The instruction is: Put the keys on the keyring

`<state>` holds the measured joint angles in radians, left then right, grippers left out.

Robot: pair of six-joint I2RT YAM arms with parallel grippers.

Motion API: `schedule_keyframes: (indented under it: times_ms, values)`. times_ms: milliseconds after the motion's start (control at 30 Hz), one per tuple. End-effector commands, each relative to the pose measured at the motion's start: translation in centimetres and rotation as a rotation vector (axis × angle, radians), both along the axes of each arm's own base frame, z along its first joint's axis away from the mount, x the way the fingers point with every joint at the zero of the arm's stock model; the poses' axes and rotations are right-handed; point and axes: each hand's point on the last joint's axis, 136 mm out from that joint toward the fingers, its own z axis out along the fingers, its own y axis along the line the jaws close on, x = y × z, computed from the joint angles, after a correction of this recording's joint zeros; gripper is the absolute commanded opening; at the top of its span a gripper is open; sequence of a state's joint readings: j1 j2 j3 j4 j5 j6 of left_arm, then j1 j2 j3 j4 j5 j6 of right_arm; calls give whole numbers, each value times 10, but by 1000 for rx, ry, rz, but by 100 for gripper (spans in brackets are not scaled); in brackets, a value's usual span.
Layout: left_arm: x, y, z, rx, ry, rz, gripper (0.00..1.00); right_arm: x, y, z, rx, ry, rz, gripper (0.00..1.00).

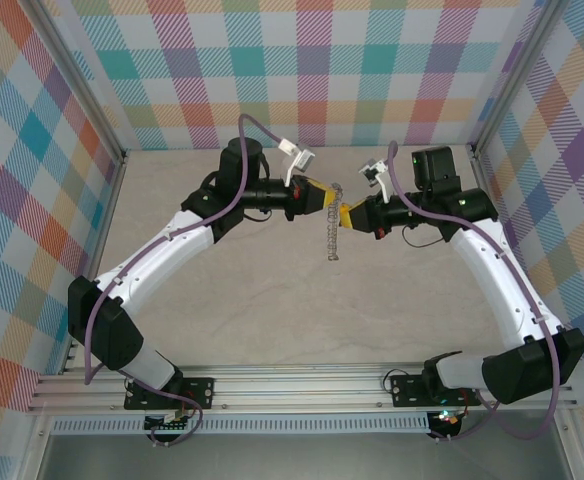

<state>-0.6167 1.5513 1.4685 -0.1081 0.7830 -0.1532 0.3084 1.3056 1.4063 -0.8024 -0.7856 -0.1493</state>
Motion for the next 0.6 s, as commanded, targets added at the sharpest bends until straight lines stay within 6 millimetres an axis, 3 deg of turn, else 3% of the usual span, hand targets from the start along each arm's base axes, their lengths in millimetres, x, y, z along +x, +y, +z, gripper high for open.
schedule_keyframes:
  times_ms: [0, 567]
  values:
    - [0, 3, 16, -41, -43, 9, 0, -4, 2, 12, 27, -43, 11, 0]
    - [4, 5, 5, -35, -30, 36, 0, 6, 0, 21, 1, -68, -26, 0]
